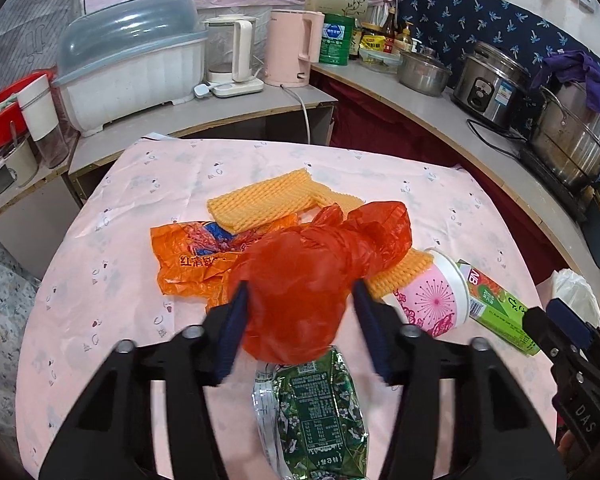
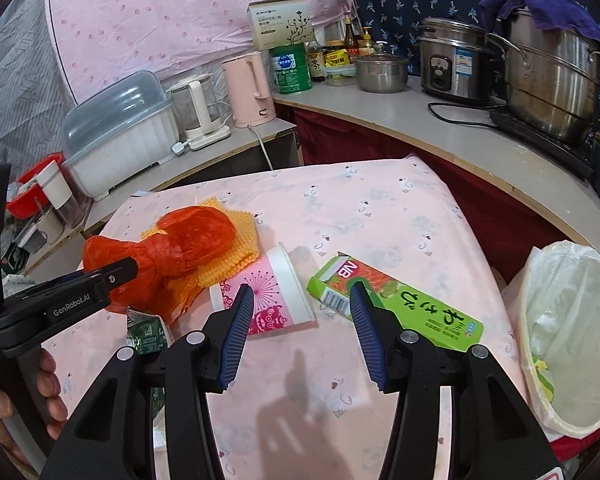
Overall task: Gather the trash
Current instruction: 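Grasp the red plastic bag with the left tool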
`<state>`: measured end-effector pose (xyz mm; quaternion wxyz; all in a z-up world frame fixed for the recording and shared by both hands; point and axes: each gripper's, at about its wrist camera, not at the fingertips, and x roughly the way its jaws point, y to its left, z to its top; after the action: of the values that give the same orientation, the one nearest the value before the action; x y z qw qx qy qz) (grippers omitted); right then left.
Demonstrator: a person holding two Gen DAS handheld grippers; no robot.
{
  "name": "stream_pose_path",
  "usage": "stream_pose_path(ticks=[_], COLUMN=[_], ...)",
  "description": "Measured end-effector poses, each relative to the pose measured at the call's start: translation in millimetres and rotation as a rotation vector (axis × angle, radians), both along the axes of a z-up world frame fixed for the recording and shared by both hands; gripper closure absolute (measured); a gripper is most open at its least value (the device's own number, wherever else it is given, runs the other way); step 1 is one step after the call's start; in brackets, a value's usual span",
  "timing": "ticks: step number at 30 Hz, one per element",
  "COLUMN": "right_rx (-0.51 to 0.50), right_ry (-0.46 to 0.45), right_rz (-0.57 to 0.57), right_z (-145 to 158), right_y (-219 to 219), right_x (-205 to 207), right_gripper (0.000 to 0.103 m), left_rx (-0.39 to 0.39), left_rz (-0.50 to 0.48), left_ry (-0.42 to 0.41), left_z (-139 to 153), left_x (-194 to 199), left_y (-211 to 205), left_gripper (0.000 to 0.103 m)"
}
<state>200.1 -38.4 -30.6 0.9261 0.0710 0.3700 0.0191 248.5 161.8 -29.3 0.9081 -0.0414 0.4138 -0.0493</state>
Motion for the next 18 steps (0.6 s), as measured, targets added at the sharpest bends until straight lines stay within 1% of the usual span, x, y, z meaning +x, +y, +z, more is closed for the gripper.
stream_pose_path(ticks=[1,4,6,9,18], right_rx=[0.001,0.005,0.009,0.013,0.032], right_ry=[0.002,0.010,0.015,0.016,0.035], right_rz=[0.003,0.016,0.026,0.041,0.083], right_z=[-0.7,-4.6,-7.0,-7.8,-16.8], right_y=[1.5,6.7,10.5,15.6,34.0], right_x=[2.0,10.3,16.8,27.2,71.2], right_gripper=[0.054,0.054,0.054,0.054,0.054], left_rx=[-0.003,-0.008,-0.013,-0.034,-0.059], left_rz=[-0.006,-0.015,-0.012,-0.008,0.027], left_ry=[0.003,-0.003,-0.017,-0.040,-0.122], left_z=[-0.4,0.7,4.2,12.7,44.4], left_x=[1.1,3.1,4.1,7.2,31.8], left_y=[-0.2,0.9,3.0,8.0,16.0], left_gripper=[0.074,0.086,0.090,0.093,0.093])
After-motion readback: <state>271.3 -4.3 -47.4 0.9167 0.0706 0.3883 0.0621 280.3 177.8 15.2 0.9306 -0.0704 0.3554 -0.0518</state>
